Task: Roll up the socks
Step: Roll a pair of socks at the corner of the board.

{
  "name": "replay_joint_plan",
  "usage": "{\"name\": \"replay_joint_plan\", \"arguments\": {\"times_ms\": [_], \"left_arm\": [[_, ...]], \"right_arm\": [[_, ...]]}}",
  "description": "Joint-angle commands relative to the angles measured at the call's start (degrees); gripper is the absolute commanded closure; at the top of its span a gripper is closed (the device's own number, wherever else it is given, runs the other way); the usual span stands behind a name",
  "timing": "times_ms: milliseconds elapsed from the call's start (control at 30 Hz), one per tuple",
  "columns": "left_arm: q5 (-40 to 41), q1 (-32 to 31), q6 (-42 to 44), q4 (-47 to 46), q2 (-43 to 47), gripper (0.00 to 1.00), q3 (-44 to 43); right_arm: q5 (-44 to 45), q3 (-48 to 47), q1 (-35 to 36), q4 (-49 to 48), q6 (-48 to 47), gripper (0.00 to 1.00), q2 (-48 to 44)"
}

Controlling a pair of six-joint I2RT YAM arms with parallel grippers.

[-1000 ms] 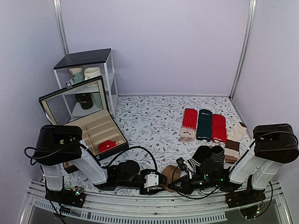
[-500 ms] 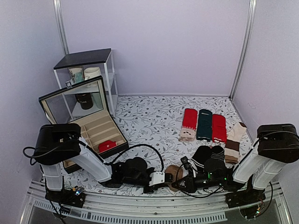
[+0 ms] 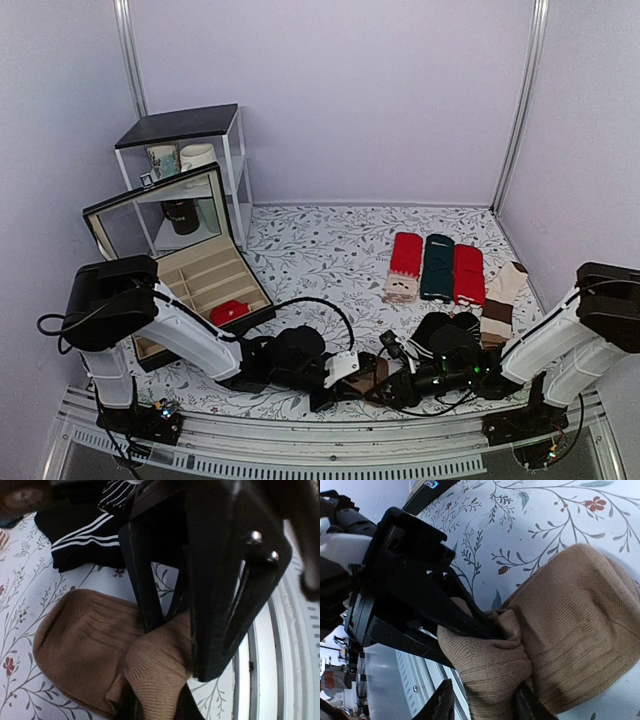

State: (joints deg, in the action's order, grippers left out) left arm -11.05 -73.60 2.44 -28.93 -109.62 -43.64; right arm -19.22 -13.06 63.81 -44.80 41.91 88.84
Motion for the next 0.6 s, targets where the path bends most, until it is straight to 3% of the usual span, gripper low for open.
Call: {"name": "replay_joint_plan", "arguments": {"times_ms": [0, 167, 333, 433, 567], "left_arm": [[-9.48, -1.63, -9.52, 22.41, -6.74, 1.0, 2.79], [-11.53, -0.25, -12.56, 23.07, -8.79, 1.0, 2.24], [-11.53, 0.21, -13.55, 22.6, -8.91, 1.0, 2.77], [-11.51, 0.52, -13.7, 22.83, -9.28, 1.0, 2.6], [-11.64, 0.91, -13.77, 23.12, -9.88, 1.0, 2.27]], "right_arm": [[10.28, -3.74, -0.03, 24.14, -10.57, 0.57, -6.15], [16.77, -2.8, -0.01, 26.72, -20.71, 0.53, -18.56], [15.34, 6.2, 0.06, 19.1, -26.98, 0.49, -32.01], [13.83, 7.67, 0.11, 17.33, -27.43, 0.47, -34.72], [14.78, 8.54, 1.53, 14.38, -25.1, 0.46, -31.54]]}}
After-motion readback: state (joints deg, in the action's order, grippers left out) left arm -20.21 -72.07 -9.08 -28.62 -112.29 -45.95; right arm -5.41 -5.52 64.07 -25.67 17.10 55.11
